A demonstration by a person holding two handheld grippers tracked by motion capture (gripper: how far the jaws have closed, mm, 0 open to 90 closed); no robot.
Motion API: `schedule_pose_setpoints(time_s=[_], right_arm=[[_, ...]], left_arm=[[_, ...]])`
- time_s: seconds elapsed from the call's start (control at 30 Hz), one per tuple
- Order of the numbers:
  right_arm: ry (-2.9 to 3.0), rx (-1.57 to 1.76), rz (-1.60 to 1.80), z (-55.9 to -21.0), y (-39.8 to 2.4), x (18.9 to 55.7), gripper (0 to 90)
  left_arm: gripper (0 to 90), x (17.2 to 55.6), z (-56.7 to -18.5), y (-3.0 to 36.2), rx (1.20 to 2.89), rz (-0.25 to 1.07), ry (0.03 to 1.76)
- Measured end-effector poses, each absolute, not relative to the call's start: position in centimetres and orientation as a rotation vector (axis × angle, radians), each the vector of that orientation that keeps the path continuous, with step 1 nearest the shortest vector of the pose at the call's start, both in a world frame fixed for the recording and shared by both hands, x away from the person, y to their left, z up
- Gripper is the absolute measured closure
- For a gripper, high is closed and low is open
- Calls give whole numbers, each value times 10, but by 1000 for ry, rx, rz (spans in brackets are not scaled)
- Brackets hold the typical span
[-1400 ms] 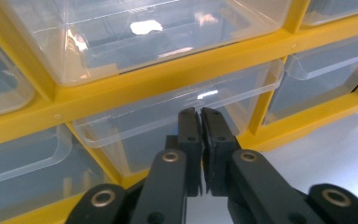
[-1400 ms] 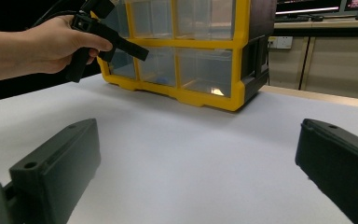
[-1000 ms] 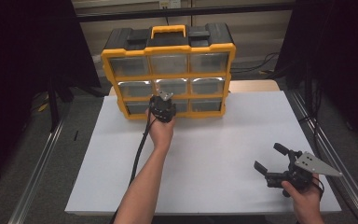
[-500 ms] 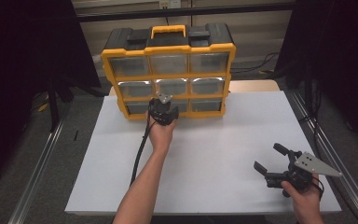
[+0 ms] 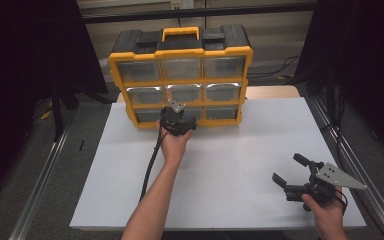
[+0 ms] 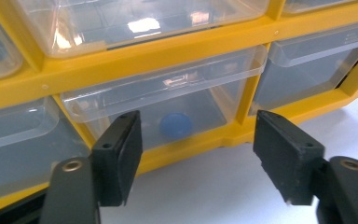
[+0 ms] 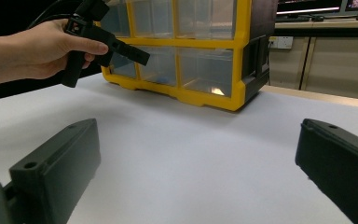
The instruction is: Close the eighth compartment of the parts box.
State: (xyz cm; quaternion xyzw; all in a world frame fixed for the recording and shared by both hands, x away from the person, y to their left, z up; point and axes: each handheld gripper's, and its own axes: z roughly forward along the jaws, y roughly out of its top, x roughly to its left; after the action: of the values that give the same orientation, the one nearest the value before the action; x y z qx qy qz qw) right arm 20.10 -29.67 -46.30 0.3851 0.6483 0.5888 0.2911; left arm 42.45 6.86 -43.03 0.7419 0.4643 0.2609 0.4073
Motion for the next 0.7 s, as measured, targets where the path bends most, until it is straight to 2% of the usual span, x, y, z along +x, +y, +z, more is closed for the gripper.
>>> schedule_pose_setpoints(time_s=[0.2,0.47,0.7], right_arm=[[1729,1031,1571,-463,-297,201,0],[1729,1030,1571,-463,-296,201,0],[1728,1030,1573,-463,-295,201,0]], left_arm=[[255,423,-432,69,1865,647,1165],[112,419,-432,67,1856,593,1136],[41,413,-430,65,1836,559,1085]])
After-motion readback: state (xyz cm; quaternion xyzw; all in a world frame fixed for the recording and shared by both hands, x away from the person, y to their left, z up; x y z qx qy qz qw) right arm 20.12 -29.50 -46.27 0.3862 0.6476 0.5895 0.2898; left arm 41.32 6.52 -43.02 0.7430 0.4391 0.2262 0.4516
